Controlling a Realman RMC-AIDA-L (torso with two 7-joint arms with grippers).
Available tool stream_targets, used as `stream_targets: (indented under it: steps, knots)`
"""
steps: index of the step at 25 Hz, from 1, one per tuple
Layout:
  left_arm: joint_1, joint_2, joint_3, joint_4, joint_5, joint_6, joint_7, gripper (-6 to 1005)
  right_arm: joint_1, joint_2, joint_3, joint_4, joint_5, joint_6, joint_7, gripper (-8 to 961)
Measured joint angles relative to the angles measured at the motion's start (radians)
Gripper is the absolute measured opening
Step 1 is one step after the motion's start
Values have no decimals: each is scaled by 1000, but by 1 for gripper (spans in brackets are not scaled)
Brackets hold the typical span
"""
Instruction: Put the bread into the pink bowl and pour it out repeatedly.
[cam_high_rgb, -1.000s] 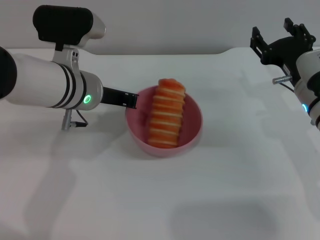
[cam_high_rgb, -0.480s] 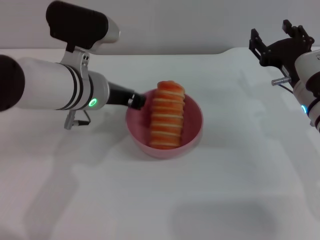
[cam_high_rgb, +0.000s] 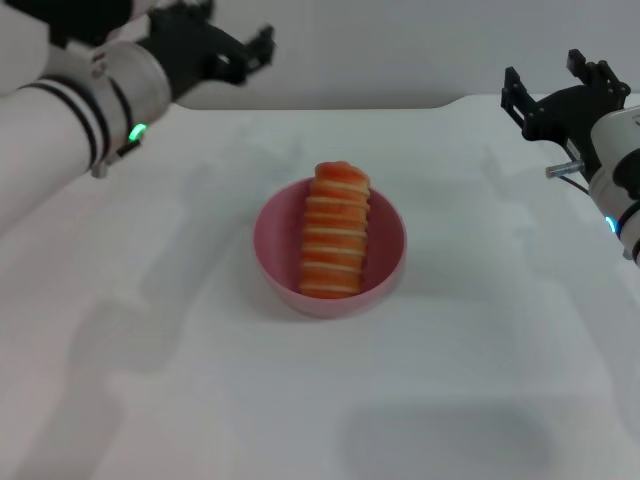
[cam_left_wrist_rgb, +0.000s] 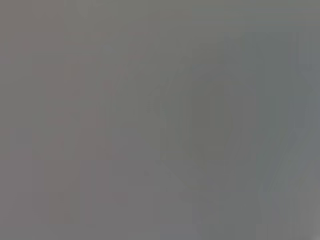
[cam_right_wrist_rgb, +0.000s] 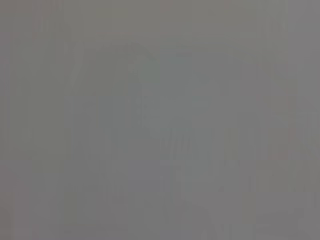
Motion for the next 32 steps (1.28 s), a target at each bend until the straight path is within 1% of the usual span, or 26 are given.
stream_targets:
  steps: [2,3,4,5,6,7,9,10,13,14,15,17,18,23,26,32]
  knots:
    - [22,0,29,-64,0,196,28,668,-8,1,3,1,-2,-7,-2,753]
    - [29,0,52,-112,0,324,35,712,-12,1,4,4,-4,-15,-4,753]
    - [32,0,73,-159,0,424,37,756,-16,1,4,7,-5,-23,-5,753]
    - [33,0,101,-222,0,556,38,800,-21,1,2,12,-5,-39,-5,753]
    - [32,0,127,-277,0,659,40,844,-29,2,0,17,-6,-64,-5,753]
    - [22,-1,153,-352,-2,789,39,845,-36,2,-2,18,-5,-82,-4,753]
    - [2,-5,161,-423,-8,894,31,848,-60,5,-3,19,-3,-134,-3,753]
    - [-10,-6,162,-453,-10,917,28,850,-75,5,-3,16,-2,-164,-3,753]
    - [-53,-10,171,-599,-38,969,11,854,-108,6,-4,15,0,-235,0,753]
    - [-53,-10,171,-599,-38,969,11,856,-120,7,-5,14,1,-253,0,753]
    - [-66,-11,184,-660,-66,1007,-9,857,-134,8,-5,11,2,-265,0,753]
    - [-74,-11,196,-717,-105,1046,-66,860,-155,9,-7,10,7,-281,1,753]
    - [-76,-10,198,-763,-117,1066,-113,860,-166,9,-8,12,19,-289,2,753]
    - [-87,-11,200,-856,-117,1095,-136,860,-207,11,-26,18,59,-316,2,753]
    - [-88,-12,201,-892,-117,1105,-138,859,-254,11,-57,11,62,-409,-7,753]
    - [-81,-12,203,-907,-116,1100,-167,859,-277,8,-66,7,62,-416,-1,753]
